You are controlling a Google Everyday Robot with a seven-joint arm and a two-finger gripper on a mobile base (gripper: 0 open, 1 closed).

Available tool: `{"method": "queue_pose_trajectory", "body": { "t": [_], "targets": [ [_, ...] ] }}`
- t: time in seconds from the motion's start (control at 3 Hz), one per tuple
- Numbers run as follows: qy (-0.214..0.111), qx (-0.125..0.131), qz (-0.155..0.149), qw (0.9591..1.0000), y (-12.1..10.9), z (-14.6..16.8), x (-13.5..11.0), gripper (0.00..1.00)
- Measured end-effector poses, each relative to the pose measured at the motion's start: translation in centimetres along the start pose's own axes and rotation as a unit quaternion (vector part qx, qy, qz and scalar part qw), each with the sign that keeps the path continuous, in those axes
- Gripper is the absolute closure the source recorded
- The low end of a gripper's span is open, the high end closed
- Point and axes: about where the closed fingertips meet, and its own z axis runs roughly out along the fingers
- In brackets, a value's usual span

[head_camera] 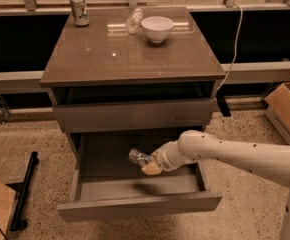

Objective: Place redbull can into middle drawer

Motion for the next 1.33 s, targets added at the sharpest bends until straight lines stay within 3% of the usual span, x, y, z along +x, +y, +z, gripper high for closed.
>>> {"method": "queue_pose_trajectory", "body": {
  "t": [0.33, 0.67, 1.0, 1.33],
  "targets": [
    [-0.008, -0.016, 0.017, 0.9997, -1.3, 3.2, 2.3, 0.82],
    [-0.009, -0.040, 0.059, 0.9975, -2.7, 7.3, 6.1, 0.51],
    [-0.004, -0.051, 0.084, 0.9951, -3.2, 9.4, 8.3, 0.27],
    [-0.004, -0.053, 0.084, 0.9951, -3.1, 9.6, 8.3, 0.04]
  ]
}}
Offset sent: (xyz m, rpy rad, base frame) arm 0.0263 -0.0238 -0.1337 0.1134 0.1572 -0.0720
